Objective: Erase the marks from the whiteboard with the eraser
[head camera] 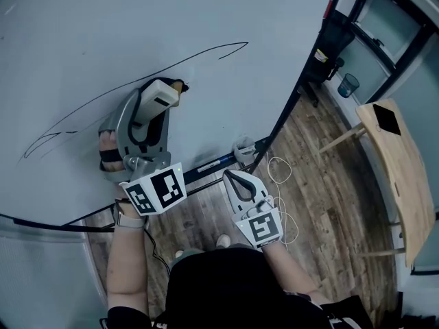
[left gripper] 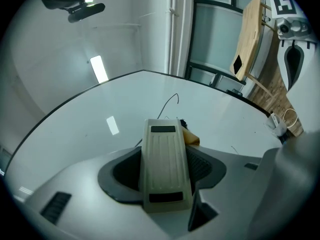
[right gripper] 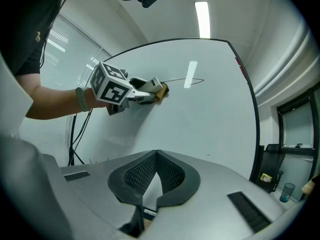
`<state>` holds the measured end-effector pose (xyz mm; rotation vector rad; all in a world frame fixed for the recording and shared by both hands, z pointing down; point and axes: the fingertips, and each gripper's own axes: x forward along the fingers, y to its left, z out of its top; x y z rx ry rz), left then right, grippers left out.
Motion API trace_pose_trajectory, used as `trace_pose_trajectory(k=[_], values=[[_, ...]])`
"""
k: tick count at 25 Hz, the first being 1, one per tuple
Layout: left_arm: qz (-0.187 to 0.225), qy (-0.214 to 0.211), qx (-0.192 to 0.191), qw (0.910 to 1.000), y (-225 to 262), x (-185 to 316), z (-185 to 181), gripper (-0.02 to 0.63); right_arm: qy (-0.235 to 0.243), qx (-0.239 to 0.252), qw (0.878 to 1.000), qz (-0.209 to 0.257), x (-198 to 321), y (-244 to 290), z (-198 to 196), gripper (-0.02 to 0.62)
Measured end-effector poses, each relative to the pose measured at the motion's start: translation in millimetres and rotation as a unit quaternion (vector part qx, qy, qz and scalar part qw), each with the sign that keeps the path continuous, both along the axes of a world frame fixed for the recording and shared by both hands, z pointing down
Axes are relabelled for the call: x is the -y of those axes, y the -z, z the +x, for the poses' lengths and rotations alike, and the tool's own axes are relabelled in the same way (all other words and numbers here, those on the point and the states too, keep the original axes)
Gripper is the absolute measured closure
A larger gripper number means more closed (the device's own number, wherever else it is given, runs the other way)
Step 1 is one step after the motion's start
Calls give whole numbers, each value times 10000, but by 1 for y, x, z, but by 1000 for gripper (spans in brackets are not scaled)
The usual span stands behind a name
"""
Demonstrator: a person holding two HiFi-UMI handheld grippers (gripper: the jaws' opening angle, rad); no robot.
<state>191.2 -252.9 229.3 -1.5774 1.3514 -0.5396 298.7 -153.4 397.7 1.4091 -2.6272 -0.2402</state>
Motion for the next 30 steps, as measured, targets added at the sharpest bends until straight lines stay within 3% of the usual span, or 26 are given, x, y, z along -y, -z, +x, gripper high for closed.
trace_pose_trajectory(k=[8,21,25,30], values=[[138,3,-419,9990,13,-23,-77,339,396,-62,9992,-19,-6,3,-61,569],[335,133,-971,9946,19,-71,-234,339,1213,-208,9924,51,-20,15,-204,569],[306,218,-827,9959,23,-85,-284,339,1438,-267,9892,38,-22,16,-251,569],[295,324,-1020,9938,18,-102,-351,337,1708,-340,9847,10,-28,13,-308,569]])
